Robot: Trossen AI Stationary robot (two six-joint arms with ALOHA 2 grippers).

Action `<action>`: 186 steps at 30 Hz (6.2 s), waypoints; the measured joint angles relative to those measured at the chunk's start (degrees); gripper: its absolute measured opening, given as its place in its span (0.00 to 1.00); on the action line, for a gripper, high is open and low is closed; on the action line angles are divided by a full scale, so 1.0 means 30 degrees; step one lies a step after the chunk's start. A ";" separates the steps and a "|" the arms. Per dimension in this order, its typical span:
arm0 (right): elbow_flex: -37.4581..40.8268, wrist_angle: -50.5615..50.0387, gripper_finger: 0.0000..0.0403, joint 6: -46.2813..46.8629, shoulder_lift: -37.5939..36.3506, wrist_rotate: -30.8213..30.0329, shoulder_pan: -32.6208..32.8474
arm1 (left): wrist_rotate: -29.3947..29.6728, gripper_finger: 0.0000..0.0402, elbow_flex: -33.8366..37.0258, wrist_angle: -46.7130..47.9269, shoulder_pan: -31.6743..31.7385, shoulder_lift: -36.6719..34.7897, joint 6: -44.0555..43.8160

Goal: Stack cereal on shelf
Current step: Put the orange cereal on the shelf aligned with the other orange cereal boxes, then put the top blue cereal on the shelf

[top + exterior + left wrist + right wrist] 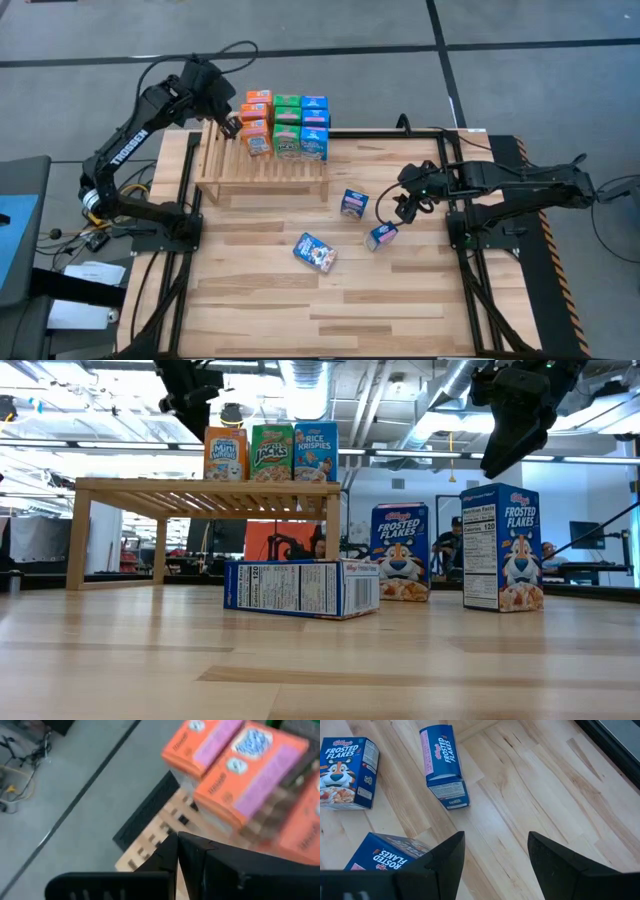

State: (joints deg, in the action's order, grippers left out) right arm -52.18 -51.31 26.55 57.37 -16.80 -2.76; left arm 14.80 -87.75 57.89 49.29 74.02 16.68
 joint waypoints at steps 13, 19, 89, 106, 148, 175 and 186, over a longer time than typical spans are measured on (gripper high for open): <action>0.0000 0.0000 0.59 -0.0007 -0.0002 0.0000 0.0000 | -0.3359 0.00 0.1147 -0.2322 0.1030 0.0036 -0.0901; 0.0000 -0.0006 0.59 -0.0007 -0.0002 0.0000 0.0000 | -0.4120 0.00 0.1147 -0.2620 0.1038 0.0036 -0.1253; 0.0000 -0.0015 0.59 -0.1013 -0.0002 -0.0437 -0.0109 | -0.4909 0.00 0.7006 -0.6646 0.0834 -0.2931 -0.7772; 0.0000 -0.0007 0.59 -0.1017 0.0000 -0.0437 -0.0109 | -0.7178 0.00 0.7774 -0.5012 -0.0871 -0.4579 -1.0944; 0.0000 0.1021 0.59 -0.2545 0.0764 -0.0386 -0.0590 | -0.4637 0.00 0.6181 -0.1004 -0.8108 -0.9647 -1.8011; -0.0007 0.7702 0.85 -0.7016 0.7098 0.1046 -0.0077 | -0.4316 0.34 0.6181 -0.7329 -1.6463 -0.4876 -1.7616; -0.0015 0.8399 0.72 -0.7007 0.8144 0.1661 0.0168 | -0.4178 0.47 0.6196 -0.7299 -1.6455 -0.3140 -1.6172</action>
State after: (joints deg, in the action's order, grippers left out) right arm -52.23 -26.11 5.52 81.80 -11.81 -2.26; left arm 2.26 -69.17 35.99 -0.08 64.60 -31.84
